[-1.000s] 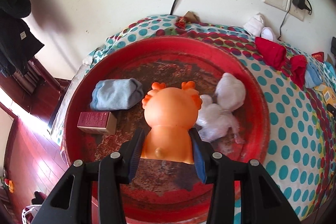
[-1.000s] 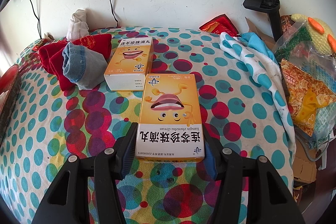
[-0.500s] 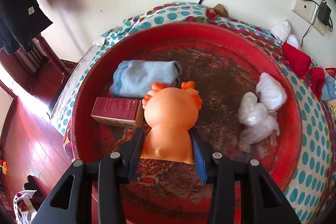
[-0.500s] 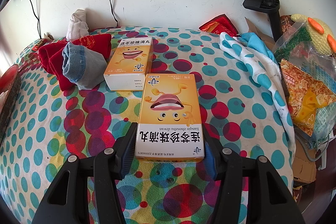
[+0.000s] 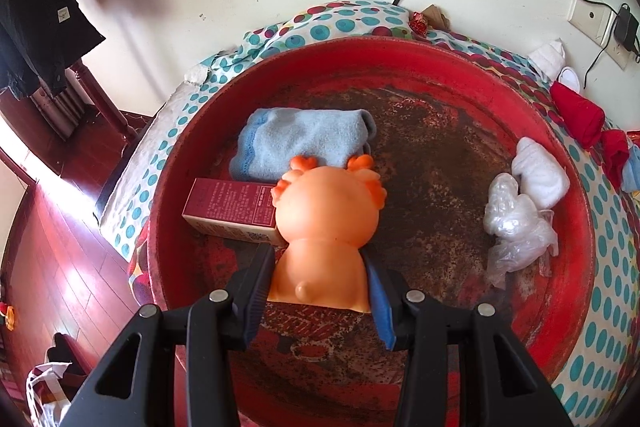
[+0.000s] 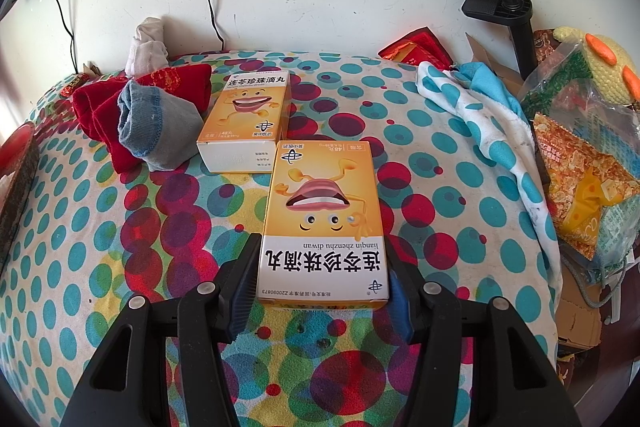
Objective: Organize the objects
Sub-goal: 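Carry the orange toy into the red basin with the left gripper and release it, then carry the yellow medicine box into the basin with the right gripper and release it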
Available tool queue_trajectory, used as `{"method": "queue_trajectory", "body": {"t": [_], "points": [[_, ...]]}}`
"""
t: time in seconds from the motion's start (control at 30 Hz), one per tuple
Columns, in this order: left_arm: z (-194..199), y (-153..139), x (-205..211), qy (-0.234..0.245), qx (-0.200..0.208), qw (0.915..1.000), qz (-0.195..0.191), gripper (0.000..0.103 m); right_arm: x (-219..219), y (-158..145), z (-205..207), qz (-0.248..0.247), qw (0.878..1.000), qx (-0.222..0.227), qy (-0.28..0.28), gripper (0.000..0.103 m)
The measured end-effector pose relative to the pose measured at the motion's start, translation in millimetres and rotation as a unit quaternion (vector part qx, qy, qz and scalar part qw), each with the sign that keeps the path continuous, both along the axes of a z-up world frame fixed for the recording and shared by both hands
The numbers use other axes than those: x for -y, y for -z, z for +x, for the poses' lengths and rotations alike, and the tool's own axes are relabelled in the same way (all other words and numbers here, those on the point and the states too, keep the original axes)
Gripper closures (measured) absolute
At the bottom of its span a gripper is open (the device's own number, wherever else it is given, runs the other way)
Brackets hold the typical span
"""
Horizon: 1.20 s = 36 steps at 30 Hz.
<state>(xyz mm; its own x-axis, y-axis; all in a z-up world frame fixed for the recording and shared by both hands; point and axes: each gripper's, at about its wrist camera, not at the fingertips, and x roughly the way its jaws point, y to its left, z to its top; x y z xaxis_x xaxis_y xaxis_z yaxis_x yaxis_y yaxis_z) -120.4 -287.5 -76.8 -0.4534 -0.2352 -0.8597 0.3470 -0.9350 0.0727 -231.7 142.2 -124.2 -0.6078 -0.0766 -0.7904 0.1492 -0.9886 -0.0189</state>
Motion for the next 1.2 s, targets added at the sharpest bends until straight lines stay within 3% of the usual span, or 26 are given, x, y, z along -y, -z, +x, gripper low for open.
{"method": "queue_trajectory", "body": {"t": [0.53,0.77,0.93,1.1,1.2], "points": [[15.8,-8.9,-9.5,0.014,-0.040,0.9991,-0.009,0.052,1.5,-0.3,0.3,0.013,1.000,-0.004,0.001,0.051],[28.7,-15.7,-21.4,0.009,-0.053,0.9969,-0.057,0.052,-2.9,-1.2,-1.3,0.026,1.000,-0.008,0.001,0.051],[40.9,-19.8,-17.1,-0.012,-0.077,0.9964,-0.033,0.052,-10.1,-1.6,-3.0,0.044,0.999,-0.014,0.002,0.052],[52.6,-20.2,-15.8,-0.025,-0.101,0.9939,-0.038,0.052,-15.3,-2.5,-2.2,0.055,0.998,-0.020,0.008,0.054],[51.1,-16.8,-15.5,-0.018,-0.091,0.9949,-0.037,0.051,-18.2,-3.3,-1.3,0.056,0.998,-0.021,0.011,0.054]]}}
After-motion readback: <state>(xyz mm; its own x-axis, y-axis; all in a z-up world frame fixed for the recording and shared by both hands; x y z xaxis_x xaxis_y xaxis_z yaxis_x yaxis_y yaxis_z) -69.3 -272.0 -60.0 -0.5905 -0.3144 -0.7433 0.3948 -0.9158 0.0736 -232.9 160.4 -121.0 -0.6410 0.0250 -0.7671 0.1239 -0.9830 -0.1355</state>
